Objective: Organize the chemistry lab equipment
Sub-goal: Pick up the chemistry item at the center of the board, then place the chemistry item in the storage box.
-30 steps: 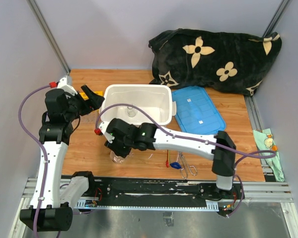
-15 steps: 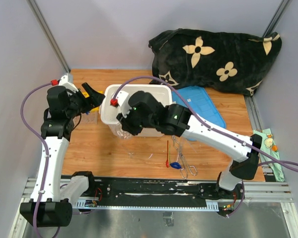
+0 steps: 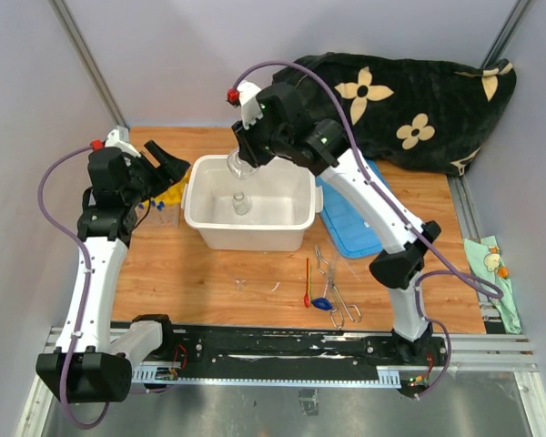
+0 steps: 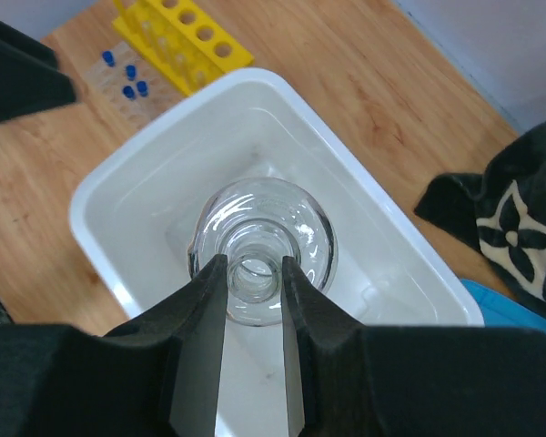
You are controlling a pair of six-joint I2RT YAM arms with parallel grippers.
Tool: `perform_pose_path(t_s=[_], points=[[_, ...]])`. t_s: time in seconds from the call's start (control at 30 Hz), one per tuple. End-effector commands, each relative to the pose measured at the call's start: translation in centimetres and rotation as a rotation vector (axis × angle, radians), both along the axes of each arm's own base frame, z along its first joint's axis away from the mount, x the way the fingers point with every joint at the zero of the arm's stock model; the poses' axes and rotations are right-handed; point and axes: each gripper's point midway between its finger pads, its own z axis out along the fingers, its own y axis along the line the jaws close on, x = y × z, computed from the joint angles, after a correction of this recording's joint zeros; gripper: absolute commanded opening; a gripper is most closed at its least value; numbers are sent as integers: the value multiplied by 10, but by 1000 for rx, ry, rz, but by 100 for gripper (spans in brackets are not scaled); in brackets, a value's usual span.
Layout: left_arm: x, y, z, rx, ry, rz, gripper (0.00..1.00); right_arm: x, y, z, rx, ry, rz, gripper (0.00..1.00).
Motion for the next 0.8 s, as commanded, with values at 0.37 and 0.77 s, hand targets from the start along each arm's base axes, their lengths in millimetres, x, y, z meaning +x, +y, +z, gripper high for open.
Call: perform_pose_path(t_s=[0.37,0.77], points=[[29,2,30,-136,-29,101,77,69,-32,-99,-140,155,-127,1],[49,11,16,-79,16,128,77,79,-31,-168,-186,288,-107,1]])
